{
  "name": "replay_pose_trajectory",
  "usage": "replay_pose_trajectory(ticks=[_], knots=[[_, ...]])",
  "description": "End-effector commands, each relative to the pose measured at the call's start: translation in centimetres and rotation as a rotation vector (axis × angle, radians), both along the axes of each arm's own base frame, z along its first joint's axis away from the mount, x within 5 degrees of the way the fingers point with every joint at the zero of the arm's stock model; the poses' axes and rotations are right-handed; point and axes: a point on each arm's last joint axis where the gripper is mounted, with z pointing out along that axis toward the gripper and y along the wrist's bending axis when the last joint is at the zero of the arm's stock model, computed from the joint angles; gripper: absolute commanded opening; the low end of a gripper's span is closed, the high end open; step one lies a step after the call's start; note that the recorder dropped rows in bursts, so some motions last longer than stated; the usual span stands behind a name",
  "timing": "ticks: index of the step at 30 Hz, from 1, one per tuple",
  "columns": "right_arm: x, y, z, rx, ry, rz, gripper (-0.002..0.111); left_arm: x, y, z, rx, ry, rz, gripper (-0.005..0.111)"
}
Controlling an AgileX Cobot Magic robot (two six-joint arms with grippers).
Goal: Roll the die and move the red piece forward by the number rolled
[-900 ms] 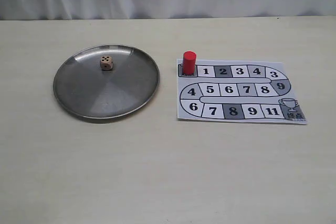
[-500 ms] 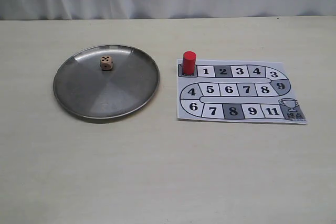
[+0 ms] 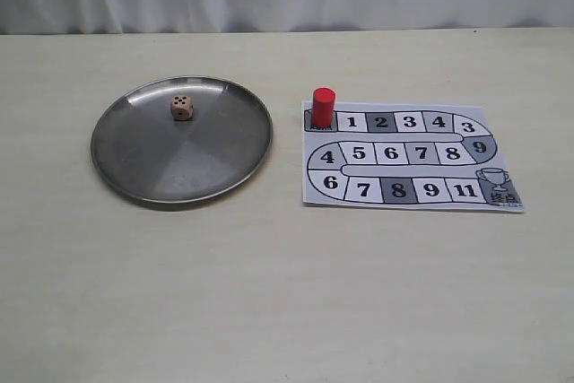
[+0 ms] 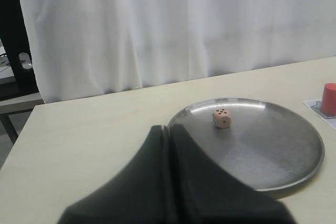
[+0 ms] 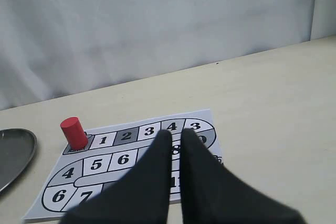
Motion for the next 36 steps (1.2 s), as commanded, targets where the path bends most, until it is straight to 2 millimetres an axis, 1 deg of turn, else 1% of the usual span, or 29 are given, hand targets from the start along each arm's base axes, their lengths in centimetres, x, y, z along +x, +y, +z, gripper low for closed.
replay_pose_trajectory(ticks=[1,21,23,24,25,26,29,30,31,32,36], knots=[[0.0,0.0,-0.1,-0.015,-0.001,-0.002,0.005,0.0,0.0,0.0,-0.001,-0.008,-0.004,0.000],[0.0,0.0,0.0,-0.016,-0.014,-0.002,0.005,0.0,0.0,0.0,-0.001,-0.008,-0.004,0.000],[0.0,0.0,0.7,-0.008,-0.083,-0.002,0.005,0.0,0.0,0.0,-0.001,-0.008,-0.004,0.000],[0.0,0.0,1.0,0.027,-0.119,-0.001,0.005,0.0,0.0,0.0,-0.001,-0.008,-0.004,0.000],[0.0,0.1,1.3,0.118,-0.162,-0.001,0.005,0.0,0.0,0.0,-0.001,-0.008,-0.004,0.000],[0.0,0.0,1.7,0.169,-0.203,-0.004,0.005,0.0,0.0,0.0,-0.001,-0.008,-0.004,0.000],[-0.1,-0.1,2.6,0.112,-0.303,-0.010,0.005,0.0,0.0,0.0,-0.001,-0.008,-0.004,0.000],[-0.1,-0.1,2.6,0.065,-0.299,-0.008,0.005,0.0,0.0,0.0,-0.001,-0.008,-0.004,0.000],[-0.2,0.0,3.2,0.036,-0.301,-0.005,0.005,0.0,0.0,0.0,-0.001,-0.008,-0.004,0.000],[-0.1,0.0,3.4,0.037,-0.293,-0.005,0.005,0.0,0.0,0.0,-0.001,-0.008,-0.004,0.000],[1.3,-0.1,2.7,0.043,-0.167,-0.009,0.005,0.0,0.0,0.0,-0.001,-0.008,-0.004,0.000]])
